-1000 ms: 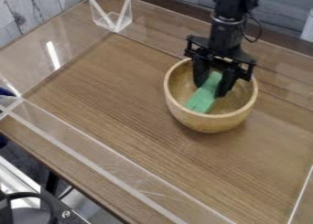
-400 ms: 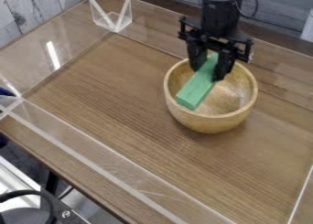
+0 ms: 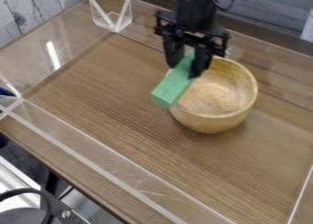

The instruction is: Remove the green block from inside the brown bowl and put it on the table

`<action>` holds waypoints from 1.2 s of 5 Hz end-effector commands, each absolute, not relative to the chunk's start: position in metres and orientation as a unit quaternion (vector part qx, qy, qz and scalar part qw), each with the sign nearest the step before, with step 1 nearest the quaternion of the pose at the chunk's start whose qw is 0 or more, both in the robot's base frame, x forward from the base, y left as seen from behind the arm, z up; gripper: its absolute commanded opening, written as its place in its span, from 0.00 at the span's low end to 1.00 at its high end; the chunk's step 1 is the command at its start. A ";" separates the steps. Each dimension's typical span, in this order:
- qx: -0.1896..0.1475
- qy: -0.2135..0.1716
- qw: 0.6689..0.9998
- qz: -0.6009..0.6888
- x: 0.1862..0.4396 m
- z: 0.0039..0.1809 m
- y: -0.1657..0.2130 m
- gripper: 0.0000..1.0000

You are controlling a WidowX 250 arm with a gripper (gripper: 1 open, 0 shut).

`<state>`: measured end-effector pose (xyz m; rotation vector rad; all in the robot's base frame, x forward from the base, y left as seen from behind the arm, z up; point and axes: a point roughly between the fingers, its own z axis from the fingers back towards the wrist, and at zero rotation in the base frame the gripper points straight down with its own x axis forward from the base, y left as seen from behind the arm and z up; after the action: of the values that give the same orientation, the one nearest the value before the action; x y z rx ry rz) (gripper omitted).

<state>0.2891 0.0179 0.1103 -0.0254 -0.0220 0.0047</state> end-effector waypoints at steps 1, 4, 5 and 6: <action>0.010 -0.030 0.999 0.022 0.274 0.127 0.045 0.00; 0.065 -0.018 0.996 0.058 0.227 0.103 0.096 0.00; 0.061 -0.010 0.997 0.039 0.223 0.098 0.104 0.00; 0.057 -0.003 0.998 0.022 0.227 0.091 0.114 0.00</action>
<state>0.2167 0.1086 0.0776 0.0902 0.0457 0.0434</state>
